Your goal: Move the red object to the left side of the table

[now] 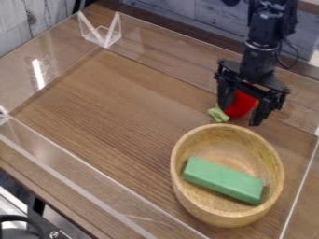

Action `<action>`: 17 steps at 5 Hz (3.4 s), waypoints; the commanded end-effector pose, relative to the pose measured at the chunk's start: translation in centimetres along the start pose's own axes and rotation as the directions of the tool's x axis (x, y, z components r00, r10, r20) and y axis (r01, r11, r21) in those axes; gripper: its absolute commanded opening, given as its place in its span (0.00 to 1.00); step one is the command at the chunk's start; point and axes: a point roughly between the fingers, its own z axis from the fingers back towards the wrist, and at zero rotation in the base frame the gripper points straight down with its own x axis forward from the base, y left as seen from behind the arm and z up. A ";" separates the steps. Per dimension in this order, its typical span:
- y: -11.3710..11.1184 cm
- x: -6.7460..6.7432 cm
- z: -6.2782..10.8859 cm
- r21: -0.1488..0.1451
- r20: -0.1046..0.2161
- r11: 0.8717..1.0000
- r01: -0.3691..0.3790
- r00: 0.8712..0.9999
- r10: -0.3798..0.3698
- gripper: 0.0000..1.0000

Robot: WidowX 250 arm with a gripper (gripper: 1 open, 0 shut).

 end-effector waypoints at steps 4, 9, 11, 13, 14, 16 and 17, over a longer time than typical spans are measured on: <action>3.6 1.3 3.2 -0.008 0.051 0.996 0.088 0.995 -0.087 1.00; 5.0 -0.1 9.0 -0.002 0.137 0.998 -0.060 0.989 0.060 0.00; 2.7 -0.3 6.6 -0.012 0.098 0.997 -0.073 0.992 0.074 1.00; 0.4 -0.1 3.2 -0.021 0.060 0.998 -0.059 0.996 0.061 1.00; 0.3 -0.2 1.5 -0.021 0.031 0.999 -0.048 0.998 0.049 1.00; 1.4 -1.6 4.0 -0.026 0.085 0.996 -0.091 0.992 0.093 0.00; 4.2 -3.5 7.4 -0.019 0.162 0.996 -0.091 0.982 0.093 0.00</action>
